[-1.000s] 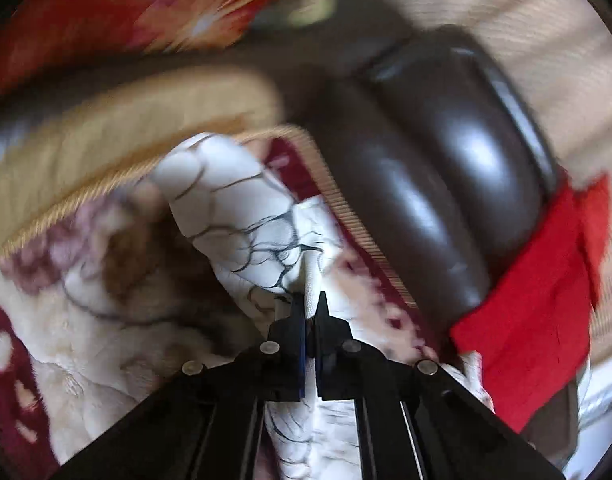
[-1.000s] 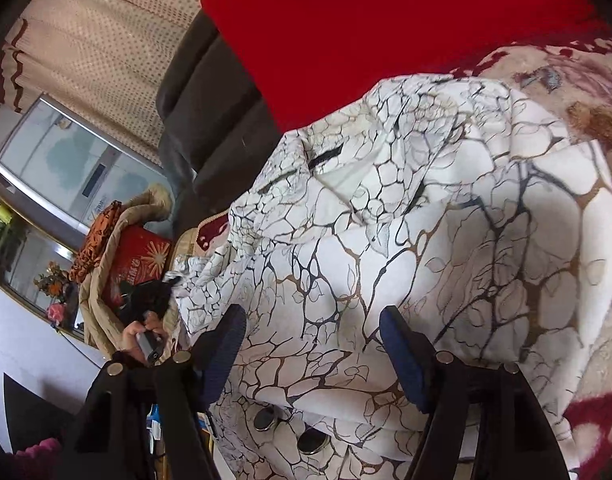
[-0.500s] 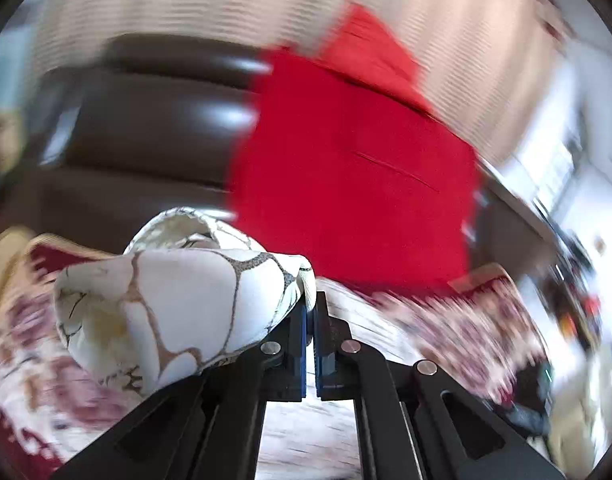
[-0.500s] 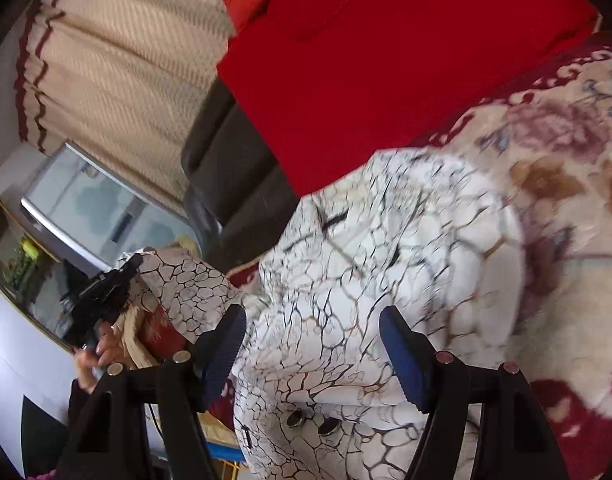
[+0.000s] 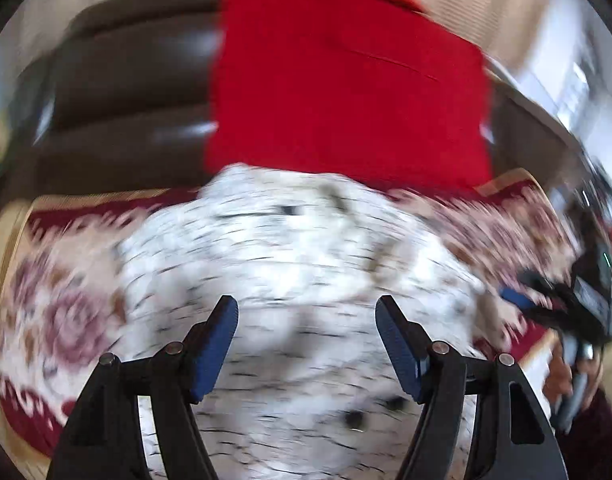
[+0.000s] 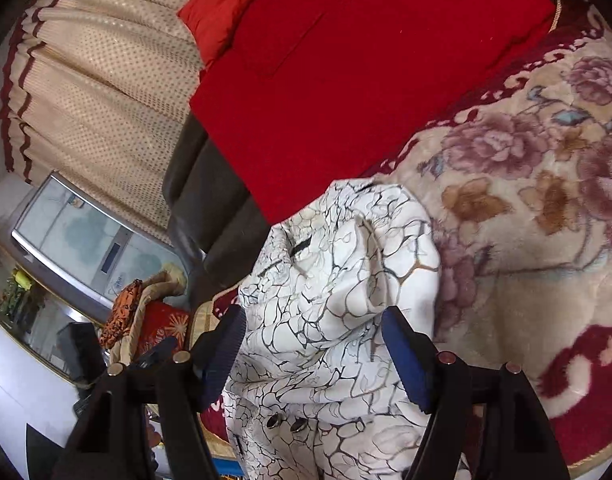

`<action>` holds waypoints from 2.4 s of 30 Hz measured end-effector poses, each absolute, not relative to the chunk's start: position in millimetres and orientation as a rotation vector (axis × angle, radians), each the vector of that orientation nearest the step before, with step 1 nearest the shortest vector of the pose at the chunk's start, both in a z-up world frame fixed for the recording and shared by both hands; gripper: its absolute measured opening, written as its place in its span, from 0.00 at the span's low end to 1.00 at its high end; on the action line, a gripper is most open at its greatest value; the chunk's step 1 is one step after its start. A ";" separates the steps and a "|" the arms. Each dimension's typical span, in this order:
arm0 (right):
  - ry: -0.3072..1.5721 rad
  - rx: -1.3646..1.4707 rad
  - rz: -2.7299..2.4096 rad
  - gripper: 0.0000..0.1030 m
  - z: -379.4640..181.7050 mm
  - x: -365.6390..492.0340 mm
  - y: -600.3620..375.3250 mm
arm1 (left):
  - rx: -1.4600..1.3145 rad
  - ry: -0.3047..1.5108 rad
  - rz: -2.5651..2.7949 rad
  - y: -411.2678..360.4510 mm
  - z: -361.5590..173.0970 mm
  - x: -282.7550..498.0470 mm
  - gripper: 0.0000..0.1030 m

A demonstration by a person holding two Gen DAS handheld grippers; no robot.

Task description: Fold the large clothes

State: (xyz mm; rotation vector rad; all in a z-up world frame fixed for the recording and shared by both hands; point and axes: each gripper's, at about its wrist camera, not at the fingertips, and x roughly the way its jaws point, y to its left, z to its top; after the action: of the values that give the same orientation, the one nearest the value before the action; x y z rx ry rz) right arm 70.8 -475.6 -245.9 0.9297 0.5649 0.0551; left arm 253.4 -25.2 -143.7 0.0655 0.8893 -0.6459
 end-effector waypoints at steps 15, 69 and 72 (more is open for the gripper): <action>0.909 0.745 0.004 0.44 -300.5 169.6 -431.0 | 0.228 1.055 -0.410 -5.2 -260.1 290.4 0.70; 0.895 0.685 0.093 0.66 -253.1 24.0 -444.6 | -0.047 1.096 -0.411 194.1 -275.1 151.5 0.77; 0.914 0.684 0.110 0.66 -252.7 0.7 -439.0 | -0.101 1.115 -0.471 203.9 -300.0 131.3 0.77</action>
State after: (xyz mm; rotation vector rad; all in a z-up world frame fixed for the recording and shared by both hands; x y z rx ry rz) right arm 0.7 -439.0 -252.7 0.6838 0.9143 0.1102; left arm 131.3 203.9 -300.0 -0.1011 1.1152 -0.4708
